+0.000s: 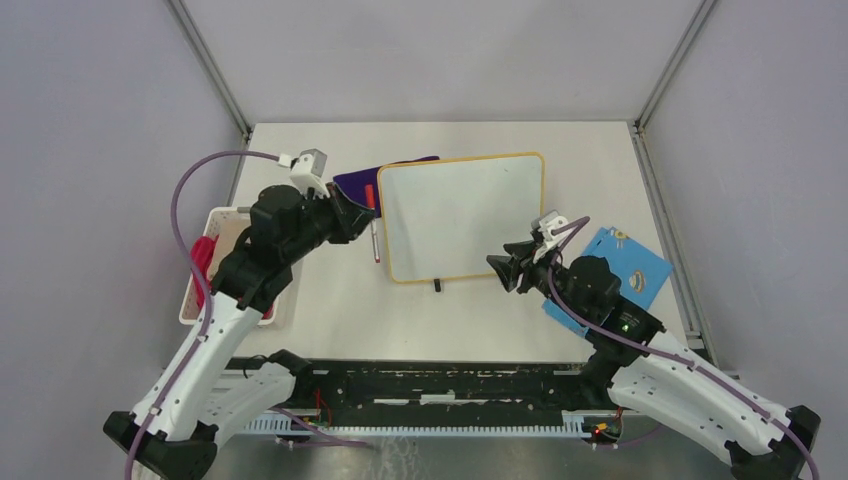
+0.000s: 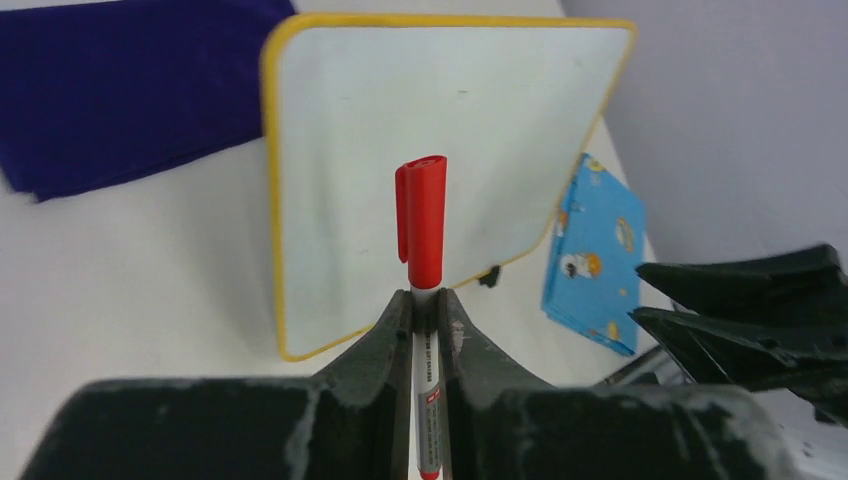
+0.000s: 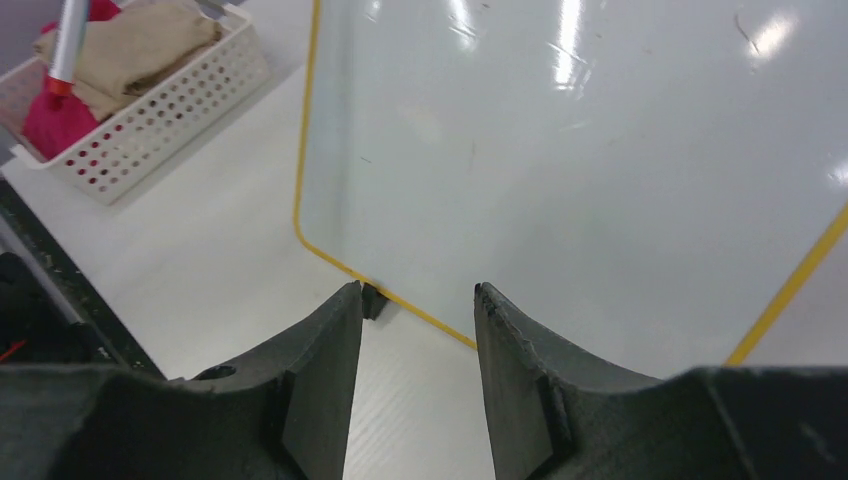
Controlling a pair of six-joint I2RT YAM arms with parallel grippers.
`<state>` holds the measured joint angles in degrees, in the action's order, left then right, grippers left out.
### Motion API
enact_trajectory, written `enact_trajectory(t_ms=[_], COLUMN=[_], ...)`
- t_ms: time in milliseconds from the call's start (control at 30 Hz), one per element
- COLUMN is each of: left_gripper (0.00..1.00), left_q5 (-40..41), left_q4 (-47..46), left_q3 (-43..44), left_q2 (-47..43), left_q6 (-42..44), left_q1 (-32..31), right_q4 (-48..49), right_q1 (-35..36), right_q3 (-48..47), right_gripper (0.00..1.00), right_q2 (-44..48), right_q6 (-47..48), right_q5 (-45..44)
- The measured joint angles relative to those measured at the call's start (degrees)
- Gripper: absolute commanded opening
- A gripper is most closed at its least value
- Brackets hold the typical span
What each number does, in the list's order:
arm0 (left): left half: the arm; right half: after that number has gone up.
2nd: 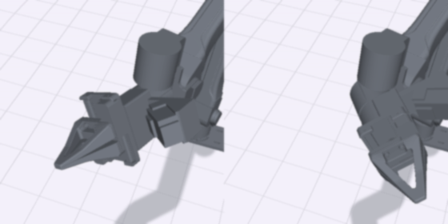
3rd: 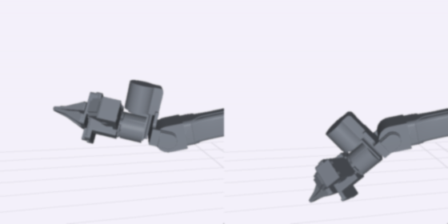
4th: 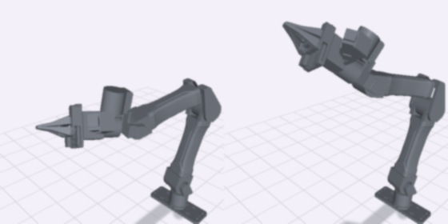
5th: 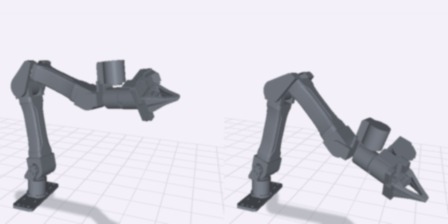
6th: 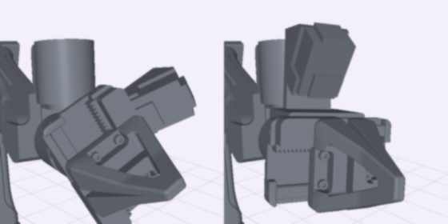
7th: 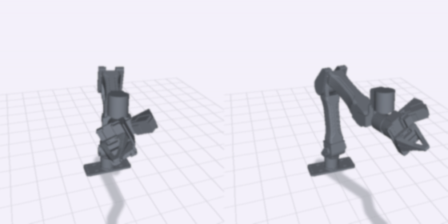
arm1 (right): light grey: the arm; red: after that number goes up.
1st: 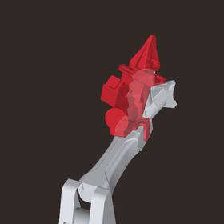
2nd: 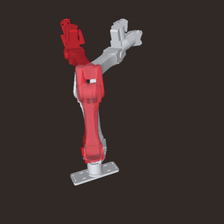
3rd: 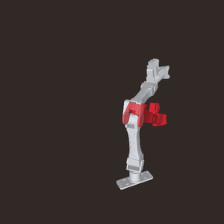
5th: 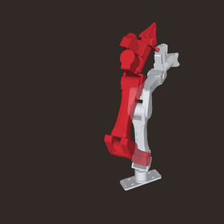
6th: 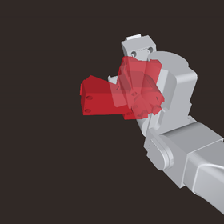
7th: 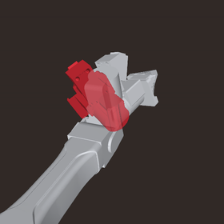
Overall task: Write a sentence on the whiteboard
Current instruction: Open the whiteboard marker.
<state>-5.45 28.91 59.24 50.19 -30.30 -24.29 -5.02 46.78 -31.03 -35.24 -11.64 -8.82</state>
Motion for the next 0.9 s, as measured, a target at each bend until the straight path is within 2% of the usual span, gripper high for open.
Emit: enact_trajectory(t_ms=[167, 400, 700, 900], left_gripper=[0.02, 0.02, 0.02, 0.02], left_q5=[-7.7, -14.0, -17.9, -20.4], left_q4=[-8.2, -19.7, -27.8, -32.3], left_q3=[0.0, -0.2, -1.6, -2.5], left_q2=[-0.5, 0.0, 2.5, 3.2], left_q6=[-0.2, -0.5, -1.6, -3.2], left_q1=[-5.6, -12.4, -14.1, -15.3], right_q4=[5.2, 12.0, 18.7, 24.2], right_q1=[0.0, 0.0, 0.0, 0.0], right_q3=[-1.9, -1.9, -1.9, -1.9], right_gripper=[0.53, 0.56, 0.59, 0.59], right_q2=[-0.8, -0.3, 3.6, 2.1], right_q6=[0.0, -0.5, -3.6, -7.5], right_q5=[6.9, 13.8, 18.6, 21.9])
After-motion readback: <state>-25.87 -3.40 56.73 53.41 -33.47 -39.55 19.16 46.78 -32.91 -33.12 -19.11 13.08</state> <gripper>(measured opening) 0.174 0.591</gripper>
